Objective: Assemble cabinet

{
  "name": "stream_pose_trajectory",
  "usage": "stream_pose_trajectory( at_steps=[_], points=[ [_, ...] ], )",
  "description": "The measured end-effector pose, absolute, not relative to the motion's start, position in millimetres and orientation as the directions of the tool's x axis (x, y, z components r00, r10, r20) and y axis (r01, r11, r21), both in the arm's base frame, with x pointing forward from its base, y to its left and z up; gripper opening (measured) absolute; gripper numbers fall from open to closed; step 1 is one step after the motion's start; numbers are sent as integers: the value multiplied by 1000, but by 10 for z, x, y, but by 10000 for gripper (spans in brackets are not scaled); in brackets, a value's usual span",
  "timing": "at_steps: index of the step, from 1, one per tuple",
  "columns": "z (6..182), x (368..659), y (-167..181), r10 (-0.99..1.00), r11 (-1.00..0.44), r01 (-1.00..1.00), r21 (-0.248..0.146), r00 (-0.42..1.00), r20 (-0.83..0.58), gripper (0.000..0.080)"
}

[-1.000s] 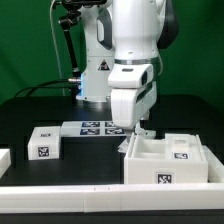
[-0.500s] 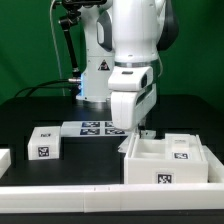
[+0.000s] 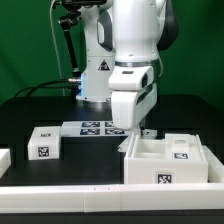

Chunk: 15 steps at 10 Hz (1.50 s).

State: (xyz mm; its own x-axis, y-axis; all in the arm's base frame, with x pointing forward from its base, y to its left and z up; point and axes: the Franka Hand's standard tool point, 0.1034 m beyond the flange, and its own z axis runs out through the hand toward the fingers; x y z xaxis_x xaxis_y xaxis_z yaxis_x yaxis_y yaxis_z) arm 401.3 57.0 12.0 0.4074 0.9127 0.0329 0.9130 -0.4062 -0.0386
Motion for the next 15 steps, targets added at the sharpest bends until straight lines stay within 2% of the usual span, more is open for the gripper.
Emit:
stream_pose_trajectory(
  at_steps=[2, 5, 7, 13, 15],
  points=[
    [127, 4013, 573, 913, -405, 914, -39, 406, 32, 68],
    [347, 4058, 735, 932, -361, 931, -52, 361, 8, 68],
    [504, 4132, 821, 941, -338, 938, -76, 338, -20, 68],
    [508, 4148, 821, 943, -333, 939, -82, 332, -24, 68],
    [581, 4264, 809, 955, -296, 952, -82, 295, -25, 68]
  ],
)
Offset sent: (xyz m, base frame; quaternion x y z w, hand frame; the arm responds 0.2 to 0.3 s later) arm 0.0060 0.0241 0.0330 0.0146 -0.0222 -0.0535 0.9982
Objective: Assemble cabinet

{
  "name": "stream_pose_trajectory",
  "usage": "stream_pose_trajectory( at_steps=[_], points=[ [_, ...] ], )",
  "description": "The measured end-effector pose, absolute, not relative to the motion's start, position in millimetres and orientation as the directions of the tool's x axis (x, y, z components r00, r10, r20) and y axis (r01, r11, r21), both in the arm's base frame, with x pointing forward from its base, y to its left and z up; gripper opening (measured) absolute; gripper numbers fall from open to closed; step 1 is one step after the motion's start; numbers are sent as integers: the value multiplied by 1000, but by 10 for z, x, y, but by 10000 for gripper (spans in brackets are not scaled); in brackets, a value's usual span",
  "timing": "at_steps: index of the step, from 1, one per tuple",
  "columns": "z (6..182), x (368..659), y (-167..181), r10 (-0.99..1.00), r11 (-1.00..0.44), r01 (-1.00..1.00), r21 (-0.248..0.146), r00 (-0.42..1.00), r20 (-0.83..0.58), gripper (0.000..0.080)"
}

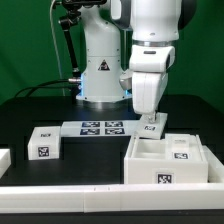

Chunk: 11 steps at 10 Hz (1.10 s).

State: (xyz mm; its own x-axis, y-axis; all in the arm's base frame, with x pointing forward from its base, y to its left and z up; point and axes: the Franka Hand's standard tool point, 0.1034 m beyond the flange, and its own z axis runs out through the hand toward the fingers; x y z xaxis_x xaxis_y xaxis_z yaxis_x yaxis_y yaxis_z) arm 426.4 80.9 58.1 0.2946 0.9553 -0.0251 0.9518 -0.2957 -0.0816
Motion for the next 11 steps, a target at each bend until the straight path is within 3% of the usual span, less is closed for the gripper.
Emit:
stream_pose_trajectory(
  at_steps=[2, 7, 11],
  points=[
    [617, 4329, 782, 973, -232, 969, -87, 231, -24, 69],
    [601, 4314, 781, 972, -236, 968, -90, 235, -25, 69],
    [586, 4322, 824, 968, -251, 967, -49, 252, 0, 69]
  ],
)
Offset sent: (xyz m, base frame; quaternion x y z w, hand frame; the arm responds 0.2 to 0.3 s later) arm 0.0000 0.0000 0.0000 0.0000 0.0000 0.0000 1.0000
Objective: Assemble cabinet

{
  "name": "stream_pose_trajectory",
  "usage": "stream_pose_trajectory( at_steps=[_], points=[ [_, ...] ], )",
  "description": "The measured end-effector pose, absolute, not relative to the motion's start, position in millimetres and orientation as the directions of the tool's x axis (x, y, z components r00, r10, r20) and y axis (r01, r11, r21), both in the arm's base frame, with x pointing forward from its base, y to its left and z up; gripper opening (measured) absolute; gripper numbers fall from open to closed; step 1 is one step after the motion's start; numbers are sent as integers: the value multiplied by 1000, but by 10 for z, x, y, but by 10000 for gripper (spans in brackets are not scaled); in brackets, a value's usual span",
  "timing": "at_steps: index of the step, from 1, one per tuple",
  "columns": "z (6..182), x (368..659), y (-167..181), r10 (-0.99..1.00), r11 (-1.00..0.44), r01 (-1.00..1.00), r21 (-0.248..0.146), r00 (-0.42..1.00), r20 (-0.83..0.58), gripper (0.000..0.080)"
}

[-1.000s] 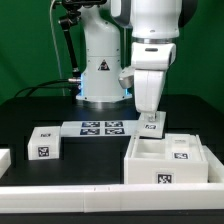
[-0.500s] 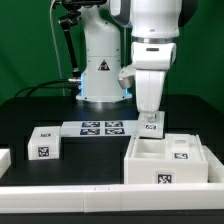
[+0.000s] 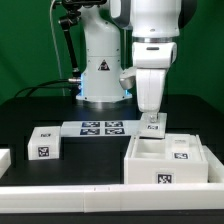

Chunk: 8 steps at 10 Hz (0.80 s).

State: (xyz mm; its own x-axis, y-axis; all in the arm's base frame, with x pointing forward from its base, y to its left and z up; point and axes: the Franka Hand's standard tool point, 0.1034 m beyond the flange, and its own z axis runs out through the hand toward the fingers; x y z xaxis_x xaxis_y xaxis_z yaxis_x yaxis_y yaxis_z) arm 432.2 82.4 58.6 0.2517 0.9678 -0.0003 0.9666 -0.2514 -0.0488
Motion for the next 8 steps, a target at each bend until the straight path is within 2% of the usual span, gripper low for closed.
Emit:
stream_pose_trajectory(
  at_steps=[1, 2, 4, 8],
  points=[
    [584, 4330, 839, 967, -254, 967, -35, 254, 9, 69],
    [591, 4344, 816, 968, -252, 967, -42, 253, 4, 69],
    [596, 4390, 784, 966, -256, 967, -18, 256, 17, 70],
    [627, 4457, 719, 966, -258, 966, -18, 259, 14, 70]
  ],
)
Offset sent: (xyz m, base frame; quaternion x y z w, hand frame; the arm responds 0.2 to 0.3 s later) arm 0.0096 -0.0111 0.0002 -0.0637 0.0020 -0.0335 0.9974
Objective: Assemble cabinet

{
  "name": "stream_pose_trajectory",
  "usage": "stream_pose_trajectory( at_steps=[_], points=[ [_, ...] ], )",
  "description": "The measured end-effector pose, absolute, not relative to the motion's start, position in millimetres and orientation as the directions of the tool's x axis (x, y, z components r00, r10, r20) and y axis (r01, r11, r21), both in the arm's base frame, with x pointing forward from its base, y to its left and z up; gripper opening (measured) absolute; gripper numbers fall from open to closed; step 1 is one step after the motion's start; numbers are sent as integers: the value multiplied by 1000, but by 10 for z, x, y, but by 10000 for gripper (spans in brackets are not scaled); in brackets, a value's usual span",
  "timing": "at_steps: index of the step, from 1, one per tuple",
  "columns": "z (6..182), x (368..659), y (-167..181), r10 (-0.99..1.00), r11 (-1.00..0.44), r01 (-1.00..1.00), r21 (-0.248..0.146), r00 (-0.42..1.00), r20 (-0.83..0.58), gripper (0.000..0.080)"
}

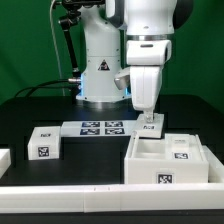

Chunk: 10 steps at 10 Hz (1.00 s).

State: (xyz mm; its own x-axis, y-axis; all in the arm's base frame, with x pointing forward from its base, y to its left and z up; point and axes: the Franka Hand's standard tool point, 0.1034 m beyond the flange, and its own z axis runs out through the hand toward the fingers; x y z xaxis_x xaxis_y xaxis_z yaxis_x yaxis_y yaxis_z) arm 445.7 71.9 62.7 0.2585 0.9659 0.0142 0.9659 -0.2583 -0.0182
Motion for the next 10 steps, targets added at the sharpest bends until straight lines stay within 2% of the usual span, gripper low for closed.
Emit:
stream_pose_trajectory(
  at_steps=[1, 10],
  points=[
    [624, 4460, 735, 965, -262, 965, -5, 262, 23, 70],
    [578, 4475, 737, 971, -238, 971, -12, 238, 24, 70]
  ],
)
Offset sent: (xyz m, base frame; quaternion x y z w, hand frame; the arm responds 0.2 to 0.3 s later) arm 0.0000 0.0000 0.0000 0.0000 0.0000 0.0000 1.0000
